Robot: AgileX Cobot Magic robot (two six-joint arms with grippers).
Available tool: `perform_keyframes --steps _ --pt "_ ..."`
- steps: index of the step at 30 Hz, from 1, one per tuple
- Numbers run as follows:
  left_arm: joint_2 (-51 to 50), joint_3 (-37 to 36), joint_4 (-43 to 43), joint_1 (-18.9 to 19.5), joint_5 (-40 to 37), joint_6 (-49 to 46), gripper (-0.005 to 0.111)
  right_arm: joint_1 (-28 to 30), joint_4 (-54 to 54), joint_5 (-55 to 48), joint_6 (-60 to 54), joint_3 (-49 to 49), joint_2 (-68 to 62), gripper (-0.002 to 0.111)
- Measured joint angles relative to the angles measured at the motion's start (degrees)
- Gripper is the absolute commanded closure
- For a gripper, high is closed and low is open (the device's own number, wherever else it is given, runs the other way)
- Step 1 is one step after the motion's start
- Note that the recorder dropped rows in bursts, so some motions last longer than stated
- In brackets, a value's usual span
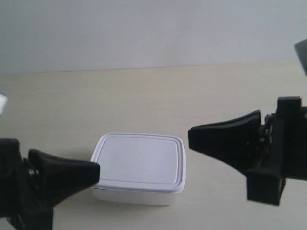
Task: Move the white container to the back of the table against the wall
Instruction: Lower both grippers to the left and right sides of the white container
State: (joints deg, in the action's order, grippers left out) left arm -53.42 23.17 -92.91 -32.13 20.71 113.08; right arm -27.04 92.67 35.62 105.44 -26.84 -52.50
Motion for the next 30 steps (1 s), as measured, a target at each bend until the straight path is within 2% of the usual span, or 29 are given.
perform_keyframes --steps 1,2,4,6,10,15,25,30 --pt "-1.1 0.0 -1.1 -2.7 -2.0 0.5 0.107 -1.7 1.2 -1.6 0.8 0.0 -0.4 0.108" --pt "-3.0 0.0 -3.5 -7.1 -5.2 2.0 0.107 -5.6 4.4 -4.7 2.9 0.0 -1.5 0.108" --pt "-5.6 0.0 -6.0 -12.1 -8.2 5.2 0.107 -10.0 6.3 -6.5 6.1 0.0 -3.2 0.108" --pt "-8.2 0.0 -6.6 -13.9 -8.9 5.9 0.107 -12.7 7.0 -7.2 7.0 0.0 -5.6 0.108" --pt "-11.8 -1.7 -6.9 -14.2 -11.4 6.9 0.107 -14.4 7.1 -9.3 7.3 0.0 -12.2 0.108" --pt "-13.2 -2.6 -7.0 -14.2 -20.7 7.3 0.107 -14.4 7.2 -13.8 7.9 -0.1 -21.2 0.108" --pt "-13.5 -4.4 -3.1 -12.5 -23.4 7.4 0.107 -14.4 7.2 -14.0 10.6 -0.1 -28.0 0.108" --pt "-18.1 -4.4 -0.6 -12.5 -23.4 7.5 0.107 -14.4 7.2 -14.5 11.7 -0.1 -29.9 0.108"
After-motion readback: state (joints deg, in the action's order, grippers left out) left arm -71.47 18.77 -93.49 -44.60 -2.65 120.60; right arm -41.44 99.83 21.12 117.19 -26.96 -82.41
